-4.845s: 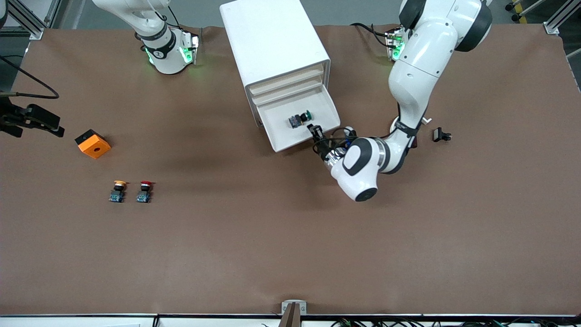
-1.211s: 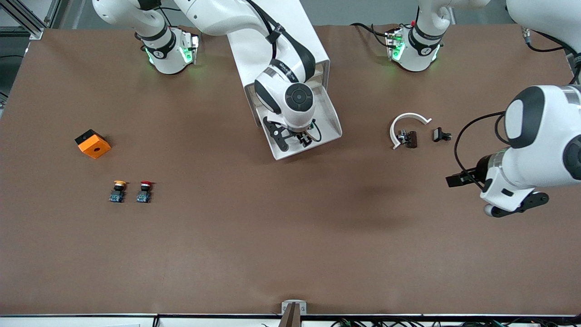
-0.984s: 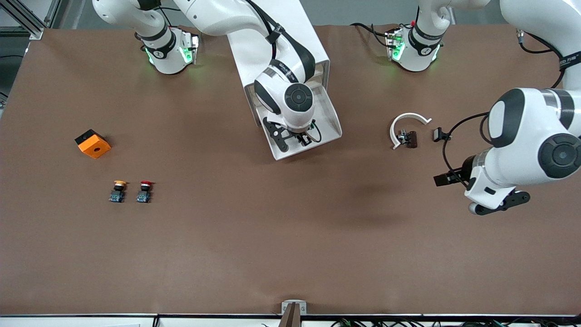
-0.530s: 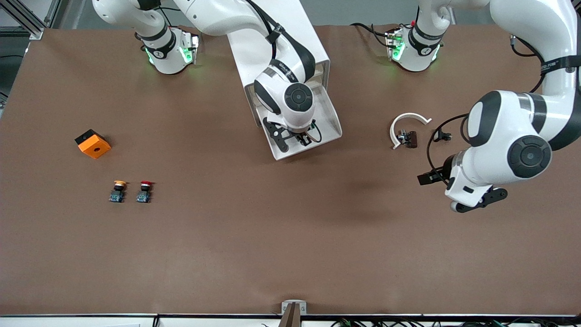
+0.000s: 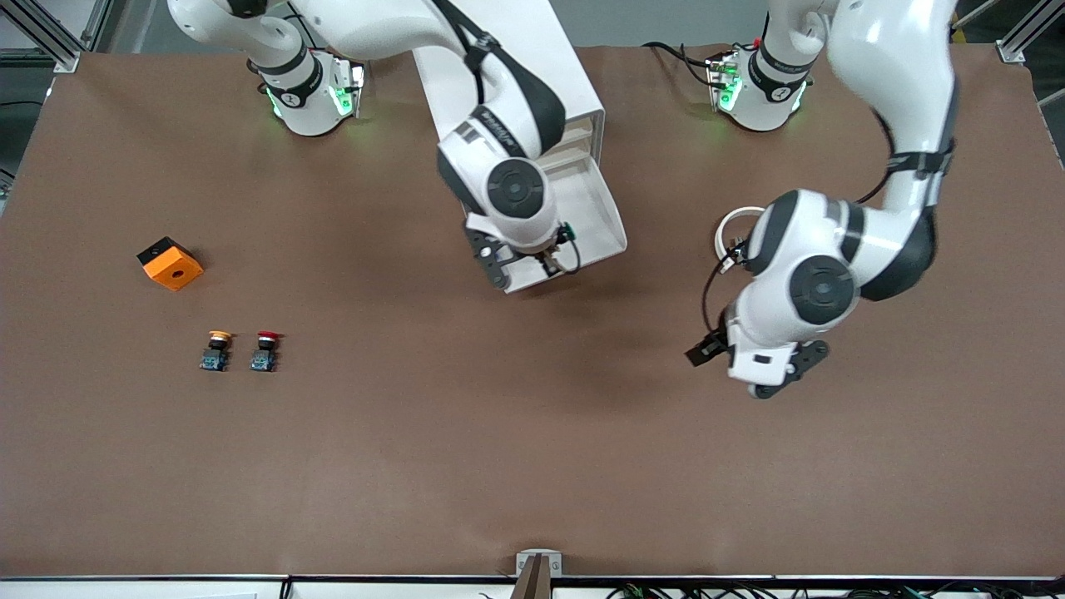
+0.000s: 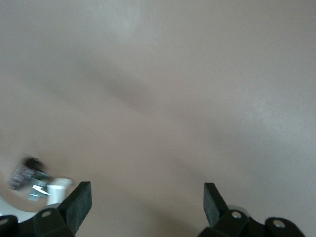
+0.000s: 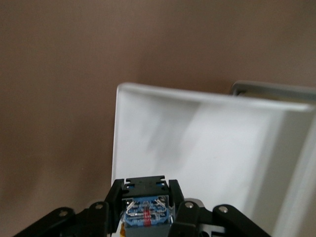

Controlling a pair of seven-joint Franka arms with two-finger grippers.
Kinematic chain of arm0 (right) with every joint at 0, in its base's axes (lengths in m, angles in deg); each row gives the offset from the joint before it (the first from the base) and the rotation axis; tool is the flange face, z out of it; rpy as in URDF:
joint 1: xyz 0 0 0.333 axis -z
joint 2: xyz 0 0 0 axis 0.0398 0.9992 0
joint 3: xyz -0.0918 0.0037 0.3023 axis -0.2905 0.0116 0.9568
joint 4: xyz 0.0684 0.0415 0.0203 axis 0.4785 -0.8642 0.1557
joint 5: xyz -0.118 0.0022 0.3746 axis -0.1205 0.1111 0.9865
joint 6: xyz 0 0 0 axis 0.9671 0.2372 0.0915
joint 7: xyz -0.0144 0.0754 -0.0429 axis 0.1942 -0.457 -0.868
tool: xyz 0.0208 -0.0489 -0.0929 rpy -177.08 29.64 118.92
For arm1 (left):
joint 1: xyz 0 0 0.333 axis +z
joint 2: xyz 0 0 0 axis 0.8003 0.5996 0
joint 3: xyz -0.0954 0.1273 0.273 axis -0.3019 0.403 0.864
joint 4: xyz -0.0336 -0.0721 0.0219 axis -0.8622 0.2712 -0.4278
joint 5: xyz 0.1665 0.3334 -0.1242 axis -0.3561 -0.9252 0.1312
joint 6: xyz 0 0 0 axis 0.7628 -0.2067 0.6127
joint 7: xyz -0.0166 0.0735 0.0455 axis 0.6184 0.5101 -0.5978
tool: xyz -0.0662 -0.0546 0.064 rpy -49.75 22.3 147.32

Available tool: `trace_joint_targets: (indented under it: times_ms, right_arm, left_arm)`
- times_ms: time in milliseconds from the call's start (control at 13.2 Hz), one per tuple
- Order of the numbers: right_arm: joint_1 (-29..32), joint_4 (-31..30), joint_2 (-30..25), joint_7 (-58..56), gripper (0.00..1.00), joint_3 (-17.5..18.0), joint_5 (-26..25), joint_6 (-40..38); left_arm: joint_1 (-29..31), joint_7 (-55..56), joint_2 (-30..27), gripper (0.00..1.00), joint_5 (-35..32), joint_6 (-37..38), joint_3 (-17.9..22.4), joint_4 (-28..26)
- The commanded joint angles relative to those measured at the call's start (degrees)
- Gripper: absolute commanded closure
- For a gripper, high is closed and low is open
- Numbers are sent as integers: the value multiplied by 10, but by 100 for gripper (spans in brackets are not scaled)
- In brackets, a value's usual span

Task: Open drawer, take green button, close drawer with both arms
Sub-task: 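Lift the button out with the right gripper while the left gripper reaches the drawer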

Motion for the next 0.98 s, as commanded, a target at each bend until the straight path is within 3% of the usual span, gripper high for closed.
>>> trace_joint_targets:
  times_ms: [0,227,378,530,681,908]
  right_arm:
    - [68,-6,-63,-141,96,6,10,-108]
    - [122,-9,-95,-318,96,0,-60,-175]
    - [149,-22,-115,-443,96,-1,-124,-177]
    - [195,-34,-124,-556,95,-1,-135,-169]
    - [247,-70,-126,-680,92,-1,-135,-129]
    - [300,-159,-126,-795,92,-1,-137,1]
  left_arm:
    - [-35,82,61,0,-2,-20,2,41]
    - [-84,116,91,0,0,-20,2,55]
    - [-93,115,88,0,17,-14,-18,33]
    - [-128,110,85,0,12,-15,-28,3]
    - [-160,113,81,0,12,-17,-32,-20]
    - [-190,115,48,0,18,-18,-56,-65]
